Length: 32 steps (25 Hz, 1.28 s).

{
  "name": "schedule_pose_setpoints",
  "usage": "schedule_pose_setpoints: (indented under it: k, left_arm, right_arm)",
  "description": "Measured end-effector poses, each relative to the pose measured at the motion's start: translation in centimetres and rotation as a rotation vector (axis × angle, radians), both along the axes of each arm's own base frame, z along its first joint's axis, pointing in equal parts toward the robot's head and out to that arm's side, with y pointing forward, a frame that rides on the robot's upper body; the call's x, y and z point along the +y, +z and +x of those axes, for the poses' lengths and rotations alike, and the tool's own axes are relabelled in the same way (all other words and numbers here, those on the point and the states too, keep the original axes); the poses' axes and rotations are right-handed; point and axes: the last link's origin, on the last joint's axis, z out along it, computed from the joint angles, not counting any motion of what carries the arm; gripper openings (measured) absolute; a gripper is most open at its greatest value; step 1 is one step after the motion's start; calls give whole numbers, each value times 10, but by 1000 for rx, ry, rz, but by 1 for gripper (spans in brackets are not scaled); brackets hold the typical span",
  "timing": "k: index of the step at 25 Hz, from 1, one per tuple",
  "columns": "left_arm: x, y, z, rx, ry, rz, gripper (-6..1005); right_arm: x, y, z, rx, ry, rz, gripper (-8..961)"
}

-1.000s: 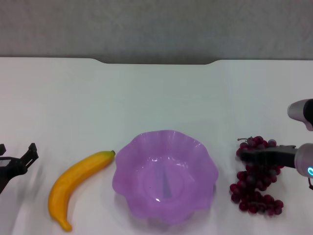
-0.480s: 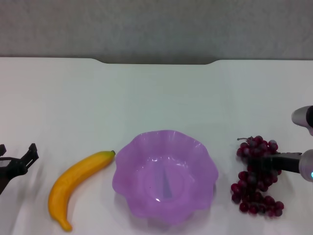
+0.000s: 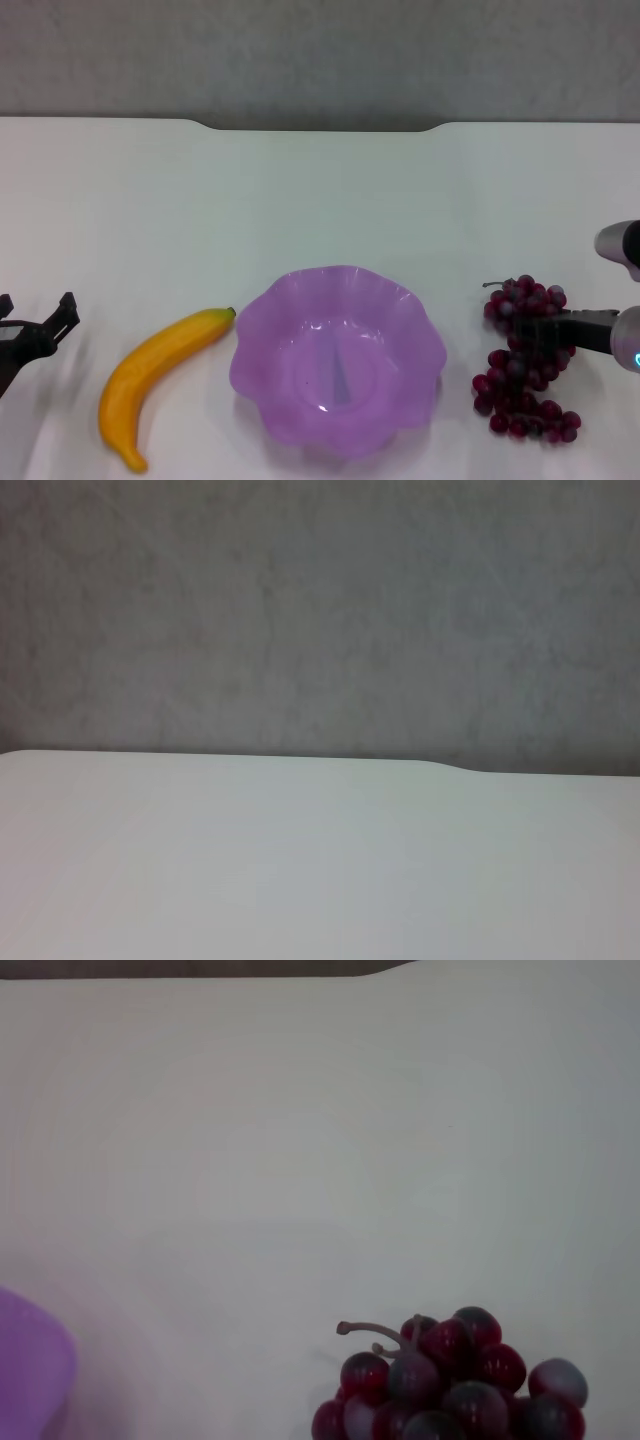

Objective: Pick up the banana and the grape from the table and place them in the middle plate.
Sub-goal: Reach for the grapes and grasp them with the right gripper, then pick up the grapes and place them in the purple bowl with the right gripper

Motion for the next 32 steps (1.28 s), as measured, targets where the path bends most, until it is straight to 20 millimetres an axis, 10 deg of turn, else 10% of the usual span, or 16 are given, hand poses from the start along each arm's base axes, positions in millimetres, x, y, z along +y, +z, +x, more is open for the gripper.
schedule_pose_setpoints:
  k: [32]
  left_arm:
    - [-2, 0, -1, -1, 4, 1, 886]
  right_arm:
    - [-6, -5, 3, -37, 73, 43, 370]
